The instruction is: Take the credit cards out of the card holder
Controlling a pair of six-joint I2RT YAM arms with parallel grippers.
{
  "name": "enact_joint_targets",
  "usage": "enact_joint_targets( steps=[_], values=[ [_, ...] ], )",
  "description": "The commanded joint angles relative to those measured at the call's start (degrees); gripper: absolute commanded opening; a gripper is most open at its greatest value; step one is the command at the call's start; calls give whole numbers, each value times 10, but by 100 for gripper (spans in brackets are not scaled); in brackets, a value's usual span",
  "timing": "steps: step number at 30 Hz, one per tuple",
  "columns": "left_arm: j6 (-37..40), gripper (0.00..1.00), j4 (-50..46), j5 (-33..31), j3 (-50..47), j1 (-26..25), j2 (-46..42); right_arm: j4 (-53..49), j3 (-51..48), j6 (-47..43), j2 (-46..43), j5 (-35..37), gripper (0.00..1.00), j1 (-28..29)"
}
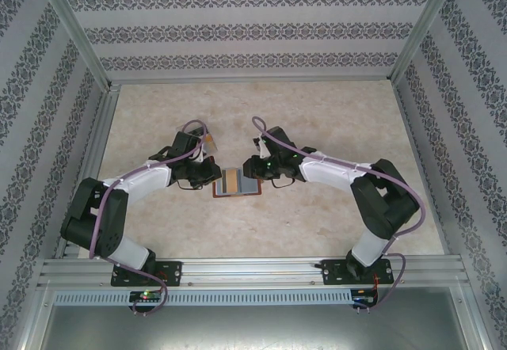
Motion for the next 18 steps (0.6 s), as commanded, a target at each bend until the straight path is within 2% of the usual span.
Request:
enact_joint_targets(
  steps=[1,18],
  values=[
    [26,0,-25,-11,-12,7,20,2,21,14,22,-19,26,10],
    [23,0,-19,-15,-34,7,65,31,47,37,112,-57,22,22]
  ],
)
